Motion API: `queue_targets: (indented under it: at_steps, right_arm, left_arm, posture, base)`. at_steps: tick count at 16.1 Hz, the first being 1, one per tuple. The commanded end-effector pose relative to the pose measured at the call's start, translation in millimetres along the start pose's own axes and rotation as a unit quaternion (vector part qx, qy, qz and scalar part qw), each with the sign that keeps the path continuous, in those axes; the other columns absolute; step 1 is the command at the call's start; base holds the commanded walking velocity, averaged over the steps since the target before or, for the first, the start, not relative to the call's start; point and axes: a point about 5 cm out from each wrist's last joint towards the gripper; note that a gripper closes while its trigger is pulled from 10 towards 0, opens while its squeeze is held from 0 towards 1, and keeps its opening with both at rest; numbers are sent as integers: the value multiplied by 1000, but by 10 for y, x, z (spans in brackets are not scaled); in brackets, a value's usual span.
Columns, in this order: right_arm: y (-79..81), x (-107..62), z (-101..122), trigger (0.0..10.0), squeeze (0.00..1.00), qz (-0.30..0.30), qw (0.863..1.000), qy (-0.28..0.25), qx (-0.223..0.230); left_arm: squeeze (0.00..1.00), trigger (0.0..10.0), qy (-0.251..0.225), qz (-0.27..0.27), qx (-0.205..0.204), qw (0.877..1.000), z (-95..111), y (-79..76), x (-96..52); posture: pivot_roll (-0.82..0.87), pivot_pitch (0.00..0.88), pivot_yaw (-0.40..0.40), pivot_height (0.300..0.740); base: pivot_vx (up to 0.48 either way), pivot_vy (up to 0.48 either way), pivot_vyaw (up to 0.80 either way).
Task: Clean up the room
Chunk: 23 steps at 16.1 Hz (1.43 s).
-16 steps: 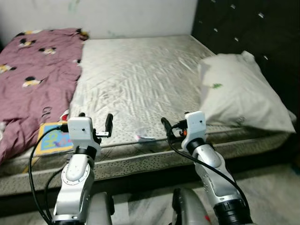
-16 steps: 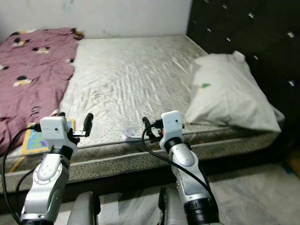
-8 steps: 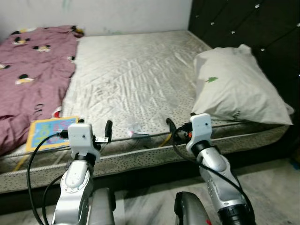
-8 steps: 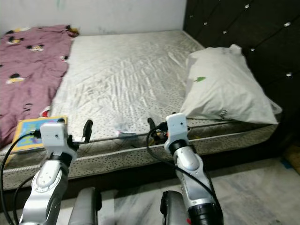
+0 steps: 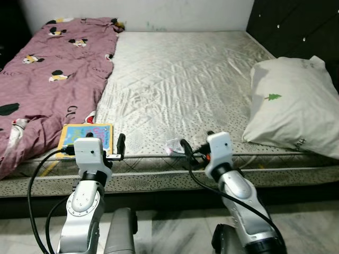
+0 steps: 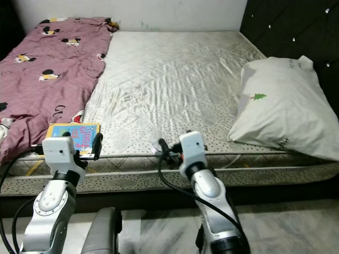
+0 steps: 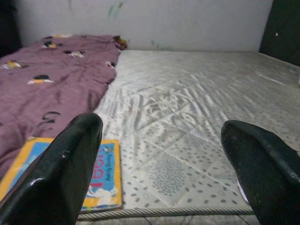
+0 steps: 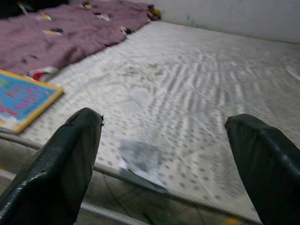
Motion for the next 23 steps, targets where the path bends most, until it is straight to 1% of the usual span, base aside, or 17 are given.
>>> queue_targets:
  at_steps: [1,3,4,5,7,8,11,15,20,23]
  right_arm:
    - [10,34,76,10000,0,6,1000,-9,-8]
    - [-5,67,146,10000,0,-4,1000,-21,-18]
    - [-7,74,184,10000,0,-7,1000,-26,-15]
    - [-9,61,192,10000,0,-11,1000,-26,-13]
    - [-4,10,145,10000,0,-12,1000,-14,-15]
    - [-4,-21,128,10000,0,-12,1000,-11,-19]
    - [-20,-71,46,10000,0,-20,1000,0,-19]
    - [20,-30,22,10000,0,-17,1000,9,-8]
    - [51,-17,-3,10000,0,-7,1000,13,-9]
    - [45,-8,-11,10000,0,-6,1000,15,-8]
  left_arm:
    - [0,10000,-10,3,-4,1000,83,-10,7]
    - [0,10000,-16,6,-5,1000,147,-6,40]
    - [0,10000,-18,6,-5,1000,181,-2,59]
    - [0,10000,-18,7,-5,1000,192,1,62]
    - [0,10000,-7,-10,-4,1000,117,-44,28]
    - [0,10000,-4,-16,-11,1000,101,-71,6]
    - [0,10000,3,-19,-20,1000,56,-116,-34]
    - [0,10000,8,-26,-21,999,31,-145,-2]
    - [0,10000,7,-29,-25,999,25,-157,-25]
    - [0,10000,4,-26,-20,999,39,-182,-19]
  posture:
    - [-32,24,-35,562]
    - [-25,33,-23,562]
    - [-27,53,-20,562]
    - [-32,62,-21,562]
    - [-48,52,-33,562]
    - [-49,47,-42,562]
    - [-43,21,-41,562]
    - [-39,7,-34,562]
    - [-31,2,-32,562]
    - [-29,0,-31,562]
  base:
    - [0,0,544]
    - [0,0,797]
    - [0,0,706]
    - [0,0,0]
    - [0,0,0]
    - [255,0,0]
    - [323,0,0]
    - [332,0,0]
    - [332,0,0]
    - [0,0,0]
Point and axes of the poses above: a point about 5 cm out from each wrist's last joint towards the gripper, its own x axis pointing out of the wrist towards the gripper, its own z axis along the axis of the wrist's last joint, y = z × x, and after that the axes turned 13 degrees about x, right-handed
